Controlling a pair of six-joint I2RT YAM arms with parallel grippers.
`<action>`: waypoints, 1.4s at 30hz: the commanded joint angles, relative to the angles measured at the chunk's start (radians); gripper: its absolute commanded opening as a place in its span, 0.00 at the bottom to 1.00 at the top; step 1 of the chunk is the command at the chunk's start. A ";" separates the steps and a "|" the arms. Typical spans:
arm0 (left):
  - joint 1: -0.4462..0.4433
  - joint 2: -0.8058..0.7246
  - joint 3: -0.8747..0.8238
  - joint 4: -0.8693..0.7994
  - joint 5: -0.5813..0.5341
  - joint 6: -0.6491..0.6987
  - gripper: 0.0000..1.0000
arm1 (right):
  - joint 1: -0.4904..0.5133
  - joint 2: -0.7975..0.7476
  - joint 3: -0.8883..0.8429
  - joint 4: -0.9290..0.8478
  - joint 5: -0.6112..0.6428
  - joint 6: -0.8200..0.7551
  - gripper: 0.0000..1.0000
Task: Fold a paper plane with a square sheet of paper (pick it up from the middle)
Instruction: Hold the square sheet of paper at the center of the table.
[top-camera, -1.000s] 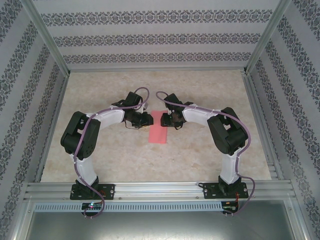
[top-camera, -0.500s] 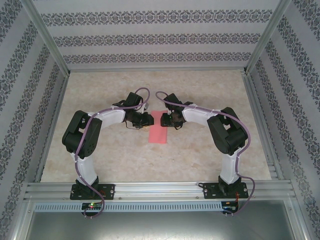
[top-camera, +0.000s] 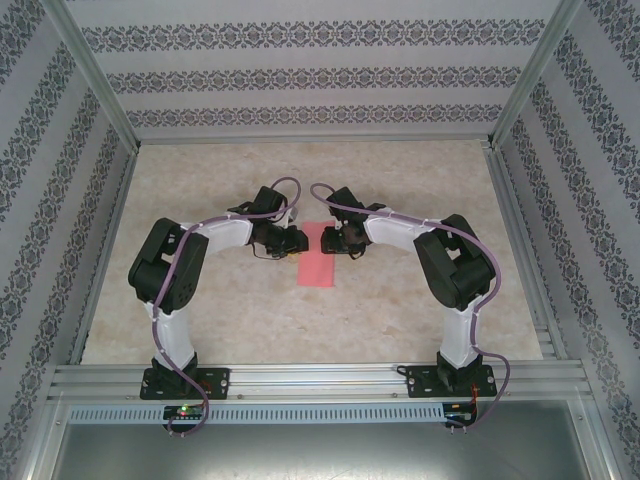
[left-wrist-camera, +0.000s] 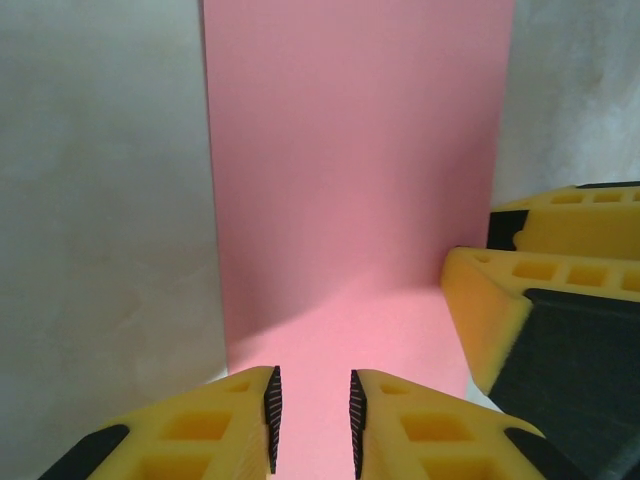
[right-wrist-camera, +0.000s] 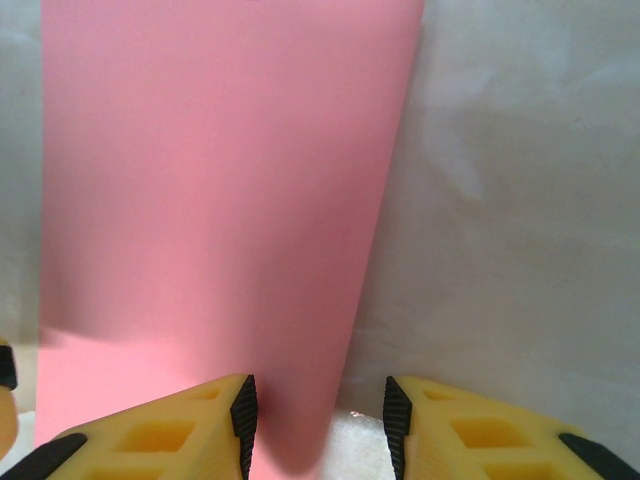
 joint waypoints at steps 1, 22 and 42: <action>-0.002 0.019 0.008 0.027 0.025 -0.009 0.28 | 0.020 0.063 -0.001 -0.005 0.001 -0.014 0.42; -0.013 0.091 0.008 -0.062 -0.077 0.059 0.24 | 0.018 0.036 -0.001 -0.007 -0.010 -0.006 0.43; -0.027 0.143 0.006 -0.132 -0.200 0.128 0.24 | -0.058 -0.214 -0.233 0.308 -0.302 0.205 0.36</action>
